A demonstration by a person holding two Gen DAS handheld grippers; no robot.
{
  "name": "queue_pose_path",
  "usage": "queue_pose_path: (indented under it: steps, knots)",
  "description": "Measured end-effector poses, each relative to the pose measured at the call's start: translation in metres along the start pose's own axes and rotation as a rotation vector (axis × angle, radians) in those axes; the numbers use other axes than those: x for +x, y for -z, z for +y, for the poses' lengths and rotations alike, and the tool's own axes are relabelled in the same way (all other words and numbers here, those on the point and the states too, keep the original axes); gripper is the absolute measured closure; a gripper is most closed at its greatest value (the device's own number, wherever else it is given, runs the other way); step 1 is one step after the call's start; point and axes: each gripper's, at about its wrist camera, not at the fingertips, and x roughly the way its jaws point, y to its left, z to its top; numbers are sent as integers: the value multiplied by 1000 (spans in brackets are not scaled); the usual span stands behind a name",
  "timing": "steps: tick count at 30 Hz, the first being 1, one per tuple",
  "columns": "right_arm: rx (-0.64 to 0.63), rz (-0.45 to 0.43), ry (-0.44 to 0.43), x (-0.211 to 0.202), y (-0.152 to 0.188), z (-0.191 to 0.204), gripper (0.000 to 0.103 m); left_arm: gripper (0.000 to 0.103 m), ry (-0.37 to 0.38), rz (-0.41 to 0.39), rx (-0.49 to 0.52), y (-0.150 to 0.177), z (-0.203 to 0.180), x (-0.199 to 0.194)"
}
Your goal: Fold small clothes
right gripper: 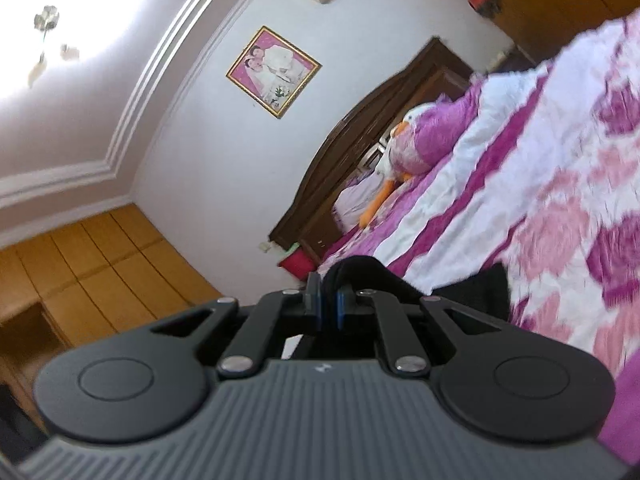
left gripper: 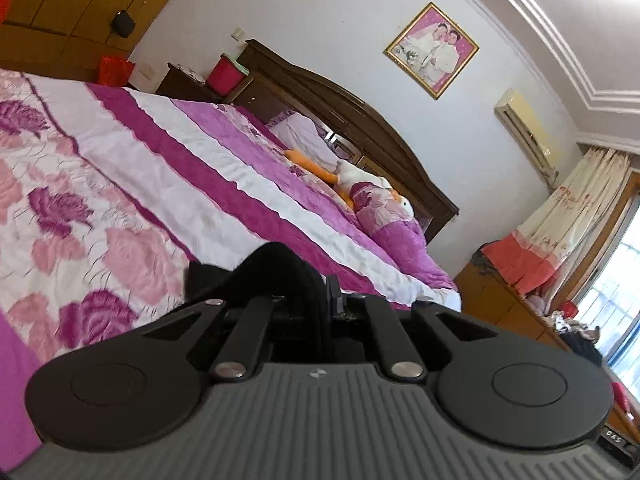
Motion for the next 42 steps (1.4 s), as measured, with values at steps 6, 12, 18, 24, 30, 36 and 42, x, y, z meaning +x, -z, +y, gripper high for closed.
queue_pose_path:
  steps: [6,12,18,24,30,36,42]
  knots:
    - [-87,-10,68,45,1,-6,93,96,-60,46,20,-9,4,67]
    - [-151,14,138,93,4,-20,93,96,-126,102,55,-5,16,132]
    - [-262,103,263,139,24,-43,93,96,-185,174,95,21,38,185]
    - [-311,179,358,166,44,-70,92,95,-241,265,107,46,71,221]
    - [-263,241,397,172,54,-91,91,94,-237,262,178,52,74,221]
    - [-276,260,390,162,49,-82,82,83,-242,295,147,40,66,203]
    - [-244,262,363,142,39,-72,71,69,-247,297,178,32,60,170]
